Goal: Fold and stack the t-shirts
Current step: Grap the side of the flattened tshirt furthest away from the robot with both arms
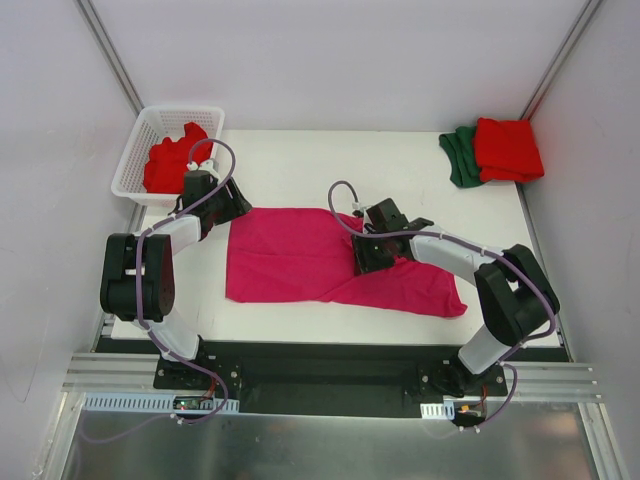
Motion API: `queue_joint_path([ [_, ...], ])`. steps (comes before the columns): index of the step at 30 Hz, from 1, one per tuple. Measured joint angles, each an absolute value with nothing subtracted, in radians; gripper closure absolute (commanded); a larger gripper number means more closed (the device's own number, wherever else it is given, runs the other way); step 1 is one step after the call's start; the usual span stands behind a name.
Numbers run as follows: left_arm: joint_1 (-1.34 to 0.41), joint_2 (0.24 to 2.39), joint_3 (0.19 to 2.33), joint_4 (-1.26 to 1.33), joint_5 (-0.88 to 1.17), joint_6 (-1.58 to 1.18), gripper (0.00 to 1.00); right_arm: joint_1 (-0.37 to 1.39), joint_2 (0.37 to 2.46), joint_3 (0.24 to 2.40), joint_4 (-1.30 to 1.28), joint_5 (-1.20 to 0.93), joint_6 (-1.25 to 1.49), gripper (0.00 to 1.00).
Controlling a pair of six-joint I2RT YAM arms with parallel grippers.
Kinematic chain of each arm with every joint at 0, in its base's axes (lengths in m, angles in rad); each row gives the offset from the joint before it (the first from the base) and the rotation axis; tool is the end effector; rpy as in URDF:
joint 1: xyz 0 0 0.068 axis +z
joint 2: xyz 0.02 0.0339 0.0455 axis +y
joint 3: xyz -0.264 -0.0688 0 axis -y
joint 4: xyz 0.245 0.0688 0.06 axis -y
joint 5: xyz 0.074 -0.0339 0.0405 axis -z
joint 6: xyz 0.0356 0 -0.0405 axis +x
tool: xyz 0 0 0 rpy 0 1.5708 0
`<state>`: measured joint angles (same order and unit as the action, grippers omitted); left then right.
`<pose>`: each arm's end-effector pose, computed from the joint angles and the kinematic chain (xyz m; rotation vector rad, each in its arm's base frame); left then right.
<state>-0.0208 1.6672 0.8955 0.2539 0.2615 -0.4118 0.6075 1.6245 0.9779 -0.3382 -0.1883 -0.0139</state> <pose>0.3568 -0.0166 0.1948 -0.2514 2.0988 -0.5336 0.2640 0.1916 0.1866 -0.8644 2.4500 0.4636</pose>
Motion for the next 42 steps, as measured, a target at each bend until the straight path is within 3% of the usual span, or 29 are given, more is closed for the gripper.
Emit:
queue_joint_path([
  [4,-0.021,1.667,0.896,0.254,0.262,-0.412,0.44,0.608,1.625,0.983,-0.336,-0.184,-0.012,0.6],
  [12,-0.021,1.667,0.896,0.254,0.262,-0.412,0.44,0.608,1.631,0.992,-0.333,-0.178,-0.009,0.97],
  [17,-0.021,1.667,0.896,0.254,0.262,-0.412,0.42,0.608,1.631,0.992,-0.333,-0.173,-0.007,0.99],
  [18,-0.021,1.667,0.896,0.254,0.262,-0.412,0.31,0.608,1.631,0.992,-0.333,-0.172,-0.007,0.99],
  [21,-0.021,1.667,0.896,0.252,0.253,-0.406,0.14,0.608,1.631,0.992,-0.333,-0.171,-0.007,0.99],
  [24,-0.021,1.667,0.909,0.229,0.227,-0.402,0.06,0.608,1.631,0.992,-0.333,-0.171,-0.008,0.99],
  [29,-0.019,1.673,0.966,0.192,0.179,-0.393,0.13,0.608,1.631,0.992,-0.333,-0.171,-0.008,0.99],
  [31,-0.018,1.688,0.999,0.181,0.166,-0.382,0.25,0.608,1.631,0.992,-0.333,-0.171,-0.008,0.99],
  [34,-0.017,1.724,1.045,0.159,0.15,-0.366,0.33,0.608,1.631,0.992,-0.333,-0.171,-0.008,0.99],
  [42,0.009,1.836,1.191,0.028,0.144,-0.35,0.35,0.608,1.626,0.992,-0.334,-0.171,-0.008,0.99],
])
